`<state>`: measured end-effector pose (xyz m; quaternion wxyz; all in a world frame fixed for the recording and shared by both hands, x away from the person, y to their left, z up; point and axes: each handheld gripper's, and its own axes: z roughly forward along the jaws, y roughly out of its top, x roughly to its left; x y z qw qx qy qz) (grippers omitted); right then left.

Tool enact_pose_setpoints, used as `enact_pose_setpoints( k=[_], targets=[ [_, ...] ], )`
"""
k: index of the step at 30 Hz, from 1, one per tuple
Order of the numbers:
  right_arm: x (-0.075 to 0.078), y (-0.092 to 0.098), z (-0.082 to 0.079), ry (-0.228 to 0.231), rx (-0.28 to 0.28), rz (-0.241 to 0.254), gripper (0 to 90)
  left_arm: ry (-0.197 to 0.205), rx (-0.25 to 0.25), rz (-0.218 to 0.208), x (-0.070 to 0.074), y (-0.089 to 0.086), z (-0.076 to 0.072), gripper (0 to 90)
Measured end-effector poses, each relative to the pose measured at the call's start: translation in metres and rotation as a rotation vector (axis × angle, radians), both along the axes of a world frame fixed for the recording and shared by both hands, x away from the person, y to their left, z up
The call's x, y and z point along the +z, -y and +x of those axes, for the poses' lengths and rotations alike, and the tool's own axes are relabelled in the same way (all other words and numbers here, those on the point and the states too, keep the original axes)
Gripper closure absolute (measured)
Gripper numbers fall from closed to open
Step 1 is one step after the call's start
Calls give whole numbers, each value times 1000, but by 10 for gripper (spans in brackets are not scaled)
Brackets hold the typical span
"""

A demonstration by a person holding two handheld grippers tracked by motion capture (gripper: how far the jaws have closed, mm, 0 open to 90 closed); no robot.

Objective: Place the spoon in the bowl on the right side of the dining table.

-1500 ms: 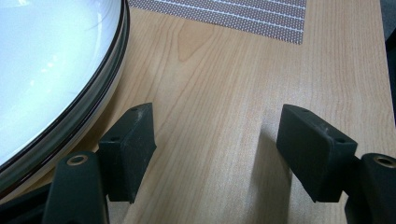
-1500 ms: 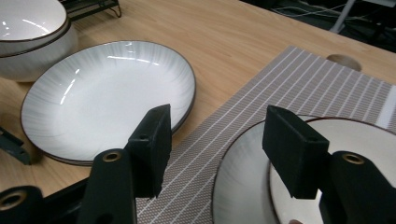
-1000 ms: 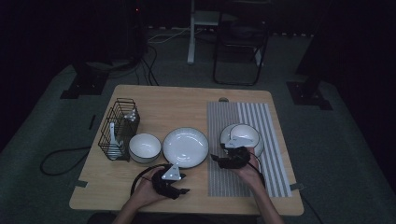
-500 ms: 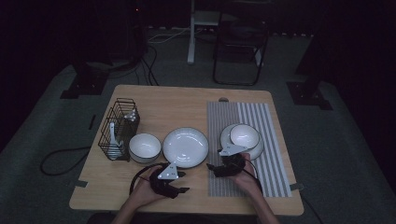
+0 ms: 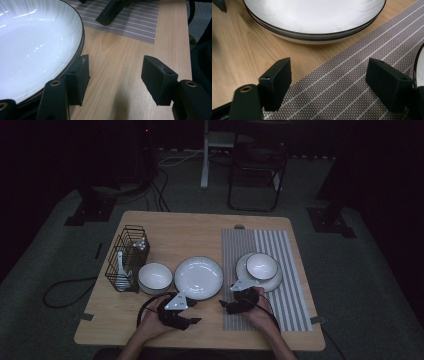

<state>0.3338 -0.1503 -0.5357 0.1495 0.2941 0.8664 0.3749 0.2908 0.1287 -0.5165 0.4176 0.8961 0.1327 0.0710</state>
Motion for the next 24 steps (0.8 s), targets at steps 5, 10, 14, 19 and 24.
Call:
enact_pose_setpoints(
  k=[5, 10, 14, 19, 24],
  targets=[
    [-3, 0, 0, 5, -5, 0, 204, 4, 2, -13, 3, -1, 0, 404],
    [-7, 0, -1, -3, -11, -3, 203, 13, 7, -18, 8, -3, 1, 404],
    [-10, -2, -1, -9, -10, -9, 203, 16, 12, -29, 11, -6, 3, 405],
    [-12, -2, -1, -9, -12, -2, 201, 3, 15, -47, 14, -9, 5, 407],
    [-12, -1, -1, -11, -19, -1, 200, -1, 14, -51, 16, -11, 6, 410]
  ],
)
